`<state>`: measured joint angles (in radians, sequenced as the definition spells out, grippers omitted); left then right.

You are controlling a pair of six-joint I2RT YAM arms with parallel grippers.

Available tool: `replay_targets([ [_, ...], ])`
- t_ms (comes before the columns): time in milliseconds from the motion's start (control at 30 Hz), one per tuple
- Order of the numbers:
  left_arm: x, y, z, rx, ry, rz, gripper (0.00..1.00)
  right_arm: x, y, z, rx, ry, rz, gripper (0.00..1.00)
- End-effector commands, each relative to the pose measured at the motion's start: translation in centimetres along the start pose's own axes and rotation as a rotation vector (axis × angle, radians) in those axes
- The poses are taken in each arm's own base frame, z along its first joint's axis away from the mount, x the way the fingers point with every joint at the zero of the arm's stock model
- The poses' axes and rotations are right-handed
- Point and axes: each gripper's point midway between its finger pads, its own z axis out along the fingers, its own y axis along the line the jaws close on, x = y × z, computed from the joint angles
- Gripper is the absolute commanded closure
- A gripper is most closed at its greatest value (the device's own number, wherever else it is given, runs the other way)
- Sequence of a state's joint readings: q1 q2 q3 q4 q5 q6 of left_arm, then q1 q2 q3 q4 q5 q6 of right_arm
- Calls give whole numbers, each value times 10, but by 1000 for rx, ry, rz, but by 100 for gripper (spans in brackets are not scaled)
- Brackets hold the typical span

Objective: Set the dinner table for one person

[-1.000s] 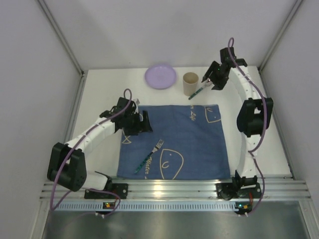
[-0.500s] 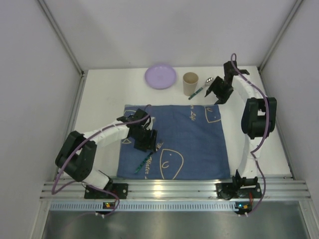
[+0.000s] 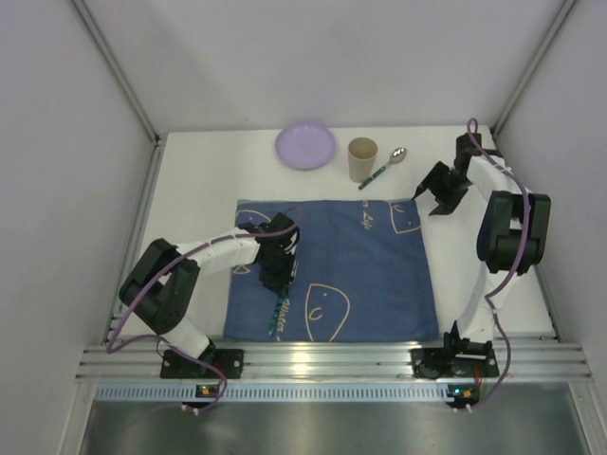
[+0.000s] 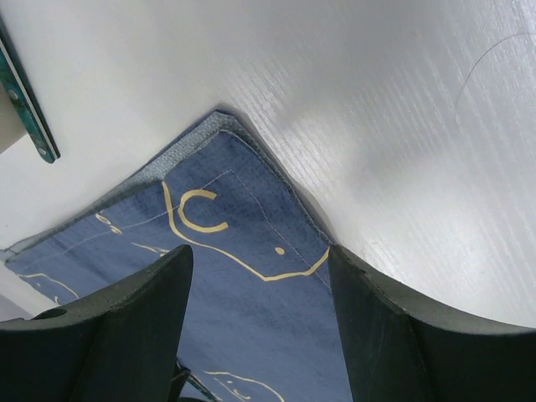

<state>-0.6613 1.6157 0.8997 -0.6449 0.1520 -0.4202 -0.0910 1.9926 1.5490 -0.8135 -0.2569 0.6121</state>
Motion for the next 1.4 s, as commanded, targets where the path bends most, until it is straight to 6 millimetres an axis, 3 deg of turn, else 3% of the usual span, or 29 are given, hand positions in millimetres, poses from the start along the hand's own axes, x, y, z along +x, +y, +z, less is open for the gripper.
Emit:
replay_targets([
  [0, -1, 15, 11, -98, 1, -14, 86, -17, 8, -15, -68, -59, -26, 34],
  [200, -7, 19, 5, -149, 20, 10, 99, -23, 5, -11, -84, -46, 2, 34],
  [367, -33, 16, -35, -195, -78, -1, 100, -25, 8, -13, -91, -50, -8, 34],
  [500, -46, 25, -58, -262, -149, -25, 100, -21, 6, -14, -94, -43, -14, 34],
  [900, -43, 62, -33, -296, -186, -205, 100, -7, 4, -18, -106, -24, -7, 35],
  [1033, -44, 69, -26, -296, -211, -229, 100, -7, 15, -24, -117, -28, -12, 34],
  [1167, -52, 70, -23, -253, -235, -254, 75, -9, 36, -35, -141, -54, -51, 34],
  [1200, -56, 69, -23, -245, -246, -252, 56, -12, 40, -38, -146, -67, -56, 33],
  [1267, -62, 68, -26, -240, -257, -242, 45, -17, 48, -44, -155, -95, -71, 33],
  [1300, -67, 66, -29, -235, -265, -235, 28, -21, 52, -48, -159, -110, -73, 33],
  [1367, -72, 66, -32, -237, -268, -222, 6, -26, 58, -50, -164, -124, -78, 32],
])
